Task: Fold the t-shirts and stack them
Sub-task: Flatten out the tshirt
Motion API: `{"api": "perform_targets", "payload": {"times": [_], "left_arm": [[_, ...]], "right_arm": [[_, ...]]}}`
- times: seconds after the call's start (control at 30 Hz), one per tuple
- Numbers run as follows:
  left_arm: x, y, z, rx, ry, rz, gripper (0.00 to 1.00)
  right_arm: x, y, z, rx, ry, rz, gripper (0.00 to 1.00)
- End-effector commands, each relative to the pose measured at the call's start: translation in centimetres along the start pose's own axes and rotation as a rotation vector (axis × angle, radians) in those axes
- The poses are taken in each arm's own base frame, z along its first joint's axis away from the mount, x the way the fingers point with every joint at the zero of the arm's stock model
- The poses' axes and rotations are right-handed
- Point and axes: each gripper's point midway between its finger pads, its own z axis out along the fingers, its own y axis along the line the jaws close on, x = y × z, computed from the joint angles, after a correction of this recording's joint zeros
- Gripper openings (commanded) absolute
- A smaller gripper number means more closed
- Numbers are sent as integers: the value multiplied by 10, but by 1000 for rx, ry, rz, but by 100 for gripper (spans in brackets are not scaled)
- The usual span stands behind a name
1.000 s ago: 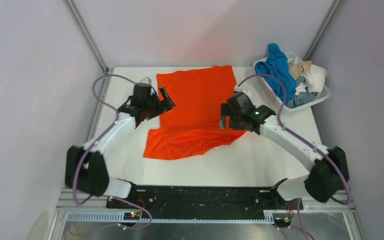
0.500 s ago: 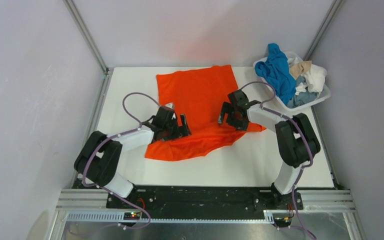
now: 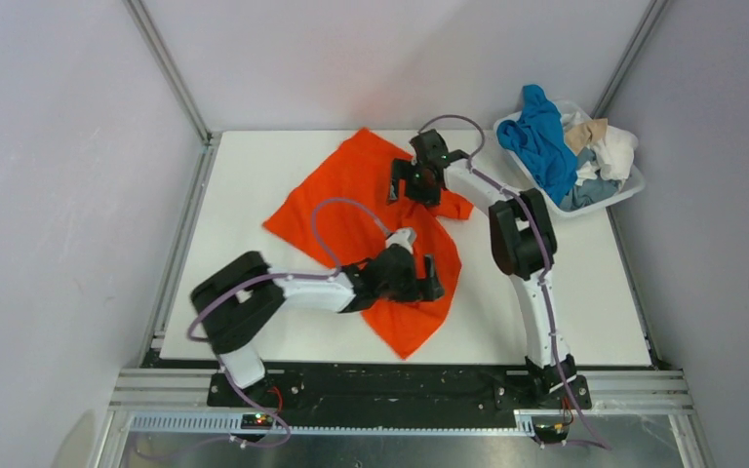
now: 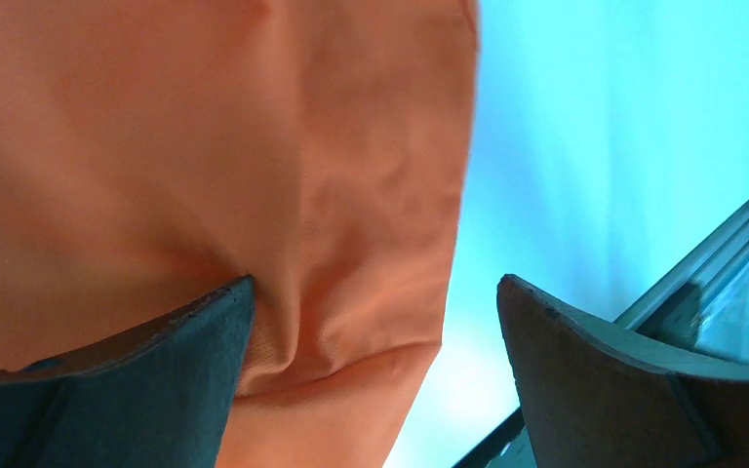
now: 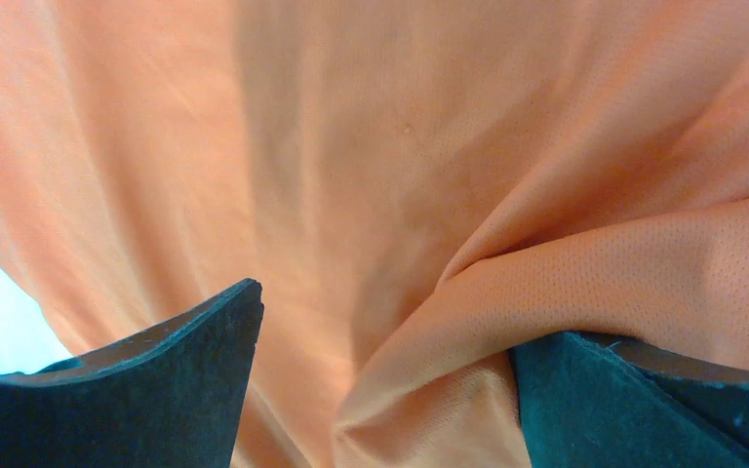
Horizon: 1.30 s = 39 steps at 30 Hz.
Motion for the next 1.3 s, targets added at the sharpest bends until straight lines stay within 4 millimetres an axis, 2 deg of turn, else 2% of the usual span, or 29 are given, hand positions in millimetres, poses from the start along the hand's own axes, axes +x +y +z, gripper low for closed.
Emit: {"api": "perform_targets", "payload": {"times": [0.0,0.03,0.07,0.1,0.13,0.17,0.2,0.23,0.27,0.3,0.33,0.37,0.4,0.43,0.47,0.5,0.53,0.57,0.6,0.63,0.67,0.7,0.73,0.83,0.87,0.97,1.07,1.17,1.27], "left_arm": [[-50,-52,41,78,-148,-62,100],[-68,-73,50,109,-183,-49,100],[-81,-81,52,112,-223,-38,100],[-96,-94,53,132,-258,-39,100],[-104,-98,51,136,-282,-19,100],[-114,-107,45,155,-303,-8,100],[-117,-110,39,164,-313,22,100],[-119,-110,26,170,-326,38,100],[-120,-104,9,163,-348,63,100],[-124,-96,0,142,-375,81,100],[-125,-88,-25,140,-402,87,100],[-134,-82,-47,121,-450,96,100],[-132,-68,-69,105,-473,97,100],[-135,-46,-83,26,-508,92,100],[-135,-30,-112,7,-555,73,100],[-136,3,-125,-108,-585,48,100],[-135,19,-152,-128,-622,21,100],[-131,56,-162,-243,-605,-12,100],[-138,80,-185,-280,-652,-70,100],[-128,101,-192,-335,-622,-105,100],[-132,129,-209,-384,-670,-172,100],[-128,141,-217,-396,-676,-214,99],[-129,171,-224,-471,-697,-280,100],[-121,212,-228,-554,-641,-366,100],[-123,226,-231,-577,-635,-417,100],[-117,253,-220,-652,-531,-483,100],[-108,267,-208,-704,-436,-495,100],[-97,281,-197,-757,-366,-516,97],[-94,291,-192,-806,-330,-517,85]], "right_arm": [[-31,36,-7,-182,16,-149,91],[-57,37,-18,-194,-44,-159,91],[-66,32,-22,-187,-60,-174,92],[-90,23,-36,-181,-114,-168,93],[-105,4,-50,-147,-138,-151,94],[-120,2,-71,-142,-182,-157,97],[-129,-22,-85,-97,-195,-138,98],[-138,-30,-107,-75,-230,-131,99],[-139,-57,-117,-10,-231,-90,99],[-149,-62,-147,23,-293,-71,99],[-135,-85,-146,60,-266,-28,100],[-146,-80,-180,54,-357,-10,100],[-124,-99,-174,82,-320,36,99],[-130,-90,-206,56,-409,70,100],[-106,-99,-219,66,-411,110,99],[-107,-101,-229,58,-469,161,99],[-79,-107,-234,71,-466,188,100],[-75,-108,-241,81,-510,217,99],[-48,-111,-245,99,-508,227,99],[-34,-112,-243,145,-506,238,99],[-11,-114,-245,175,-494,243,99],[6,-112,-242,232,-482,246,99],[29,-114,-239,261,-459,252,99],[69,-102,-233,337,-417,184,99],[76,-100,-234,351,-409,189,99],[94,-86,-229,351,-386,138,100],[112,-84,-220,384,-337,88,99],[128,-97,-211,450,-289,82,99],[136,-102,-205,463,-273,85,99]]}}
